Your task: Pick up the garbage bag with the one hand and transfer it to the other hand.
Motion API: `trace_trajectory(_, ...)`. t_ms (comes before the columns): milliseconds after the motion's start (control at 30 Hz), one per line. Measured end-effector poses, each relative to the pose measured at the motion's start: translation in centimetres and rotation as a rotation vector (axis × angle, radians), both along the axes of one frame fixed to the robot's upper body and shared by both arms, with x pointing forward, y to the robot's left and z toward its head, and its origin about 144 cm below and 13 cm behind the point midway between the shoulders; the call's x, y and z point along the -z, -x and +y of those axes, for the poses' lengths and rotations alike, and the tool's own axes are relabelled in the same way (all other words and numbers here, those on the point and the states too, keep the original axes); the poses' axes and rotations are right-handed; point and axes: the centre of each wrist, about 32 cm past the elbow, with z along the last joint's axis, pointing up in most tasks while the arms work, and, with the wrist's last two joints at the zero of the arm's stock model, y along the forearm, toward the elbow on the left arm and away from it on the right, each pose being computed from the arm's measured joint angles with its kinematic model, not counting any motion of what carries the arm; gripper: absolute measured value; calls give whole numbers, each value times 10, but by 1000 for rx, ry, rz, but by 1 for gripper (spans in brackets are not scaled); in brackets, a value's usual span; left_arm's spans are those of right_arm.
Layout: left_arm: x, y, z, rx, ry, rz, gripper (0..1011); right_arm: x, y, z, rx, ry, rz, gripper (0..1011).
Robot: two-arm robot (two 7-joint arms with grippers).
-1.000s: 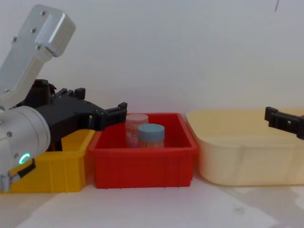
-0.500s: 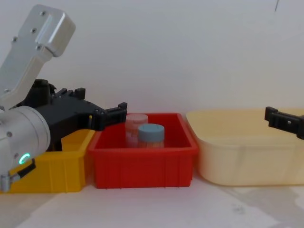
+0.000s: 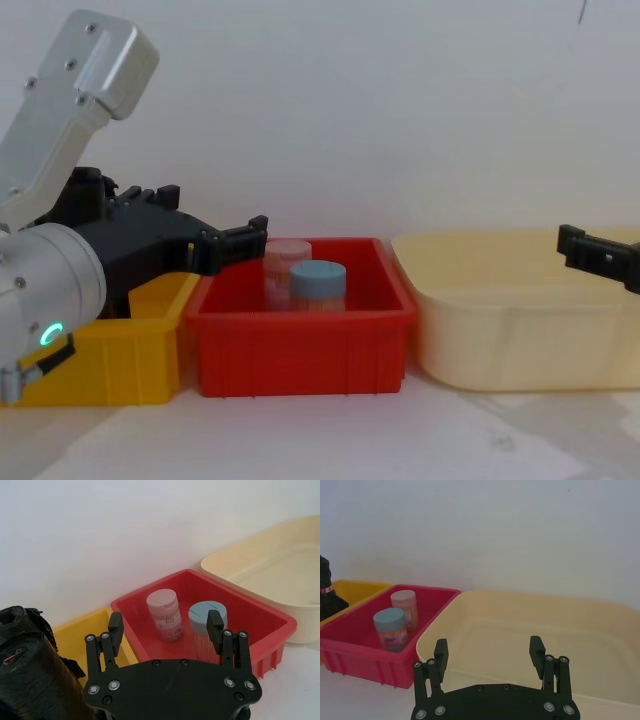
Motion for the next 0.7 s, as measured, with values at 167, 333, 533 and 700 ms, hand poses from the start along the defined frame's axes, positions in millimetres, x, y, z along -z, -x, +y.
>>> trace_trajectory(167,0,0,0,0,0,0,1001,0,0,0,0,0,0,1001)
trace_trajectory(333,0,0,0,0,0,0,1001,0,0,0,0,0,0,1001)
trace_trajectory(533,-2,-1,-1,0,-1,2,1001,-1,0,0,-3,0,-1,1001)
trace_trajectory(700,-13,-1,-4,4,-1,2,1001,-6,-4,-2,-28,4,8,1001)
